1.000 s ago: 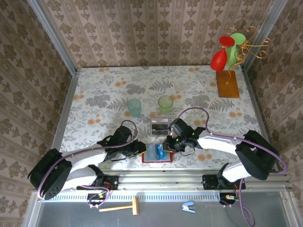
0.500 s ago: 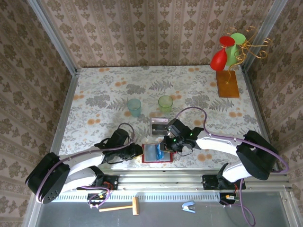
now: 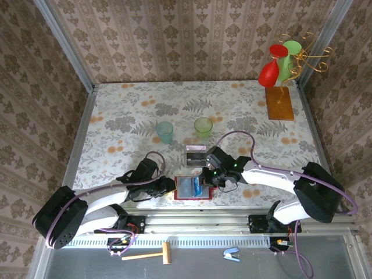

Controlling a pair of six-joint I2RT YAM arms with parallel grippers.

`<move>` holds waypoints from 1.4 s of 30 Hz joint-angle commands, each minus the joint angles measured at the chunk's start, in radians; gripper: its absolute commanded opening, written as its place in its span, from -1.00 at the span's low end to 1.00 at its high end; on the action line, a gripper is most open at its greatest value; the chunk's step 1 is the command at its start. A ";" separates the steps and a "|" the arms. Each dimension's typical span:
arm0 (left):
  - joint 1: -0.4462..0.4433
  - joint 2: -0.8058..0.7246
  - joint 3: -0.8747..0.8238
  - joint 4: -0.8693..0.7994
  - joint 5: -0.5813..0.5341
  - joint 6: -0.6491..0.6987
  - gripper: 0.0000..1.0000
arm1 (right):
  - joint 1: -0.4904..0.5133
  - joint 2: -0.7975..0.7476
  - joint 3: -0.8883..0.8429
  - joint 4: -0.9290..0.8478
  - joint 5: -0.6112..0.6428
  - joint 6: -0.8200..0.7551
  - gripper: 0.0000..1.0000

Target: Take the credit cards out of the card holder

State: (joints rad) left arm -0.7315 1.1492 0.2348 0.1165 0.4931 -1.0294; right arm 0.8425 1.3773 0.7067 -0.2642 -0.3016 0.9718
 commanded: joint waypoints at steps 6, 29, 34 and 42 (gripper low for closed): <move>-0.015 0.058 -0.007 0.103 0.021 -0.033 -0.56 | -0.007 -0.069 0.030 -0.092 0.059 -0.029 -0.87; -0.105 0.188 0.045 0.185 -0.040 -0.104 -0.55 | -0.158 -0.151 0.142 -0.343 0.052 -0.425 -0.95; -0.093 0.171 0.057 0.134 -0.054 -0.099 -0.51 | -0.161 -0.115 0.216 -0.412 0.072 -0.665 -1.00; -0.004 0.076 0.083 -0.022 -0.044 -0.036 -0.45 | -0.169 0.056 0.372 -0.550 0.064 -1.015 -0.97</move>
State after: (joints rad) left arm -0.7673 1.2633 0.2916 0.2016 0.4652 -1.1099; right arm 0.6773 1.3739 1.0199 -0.7109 -0.2447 0.1577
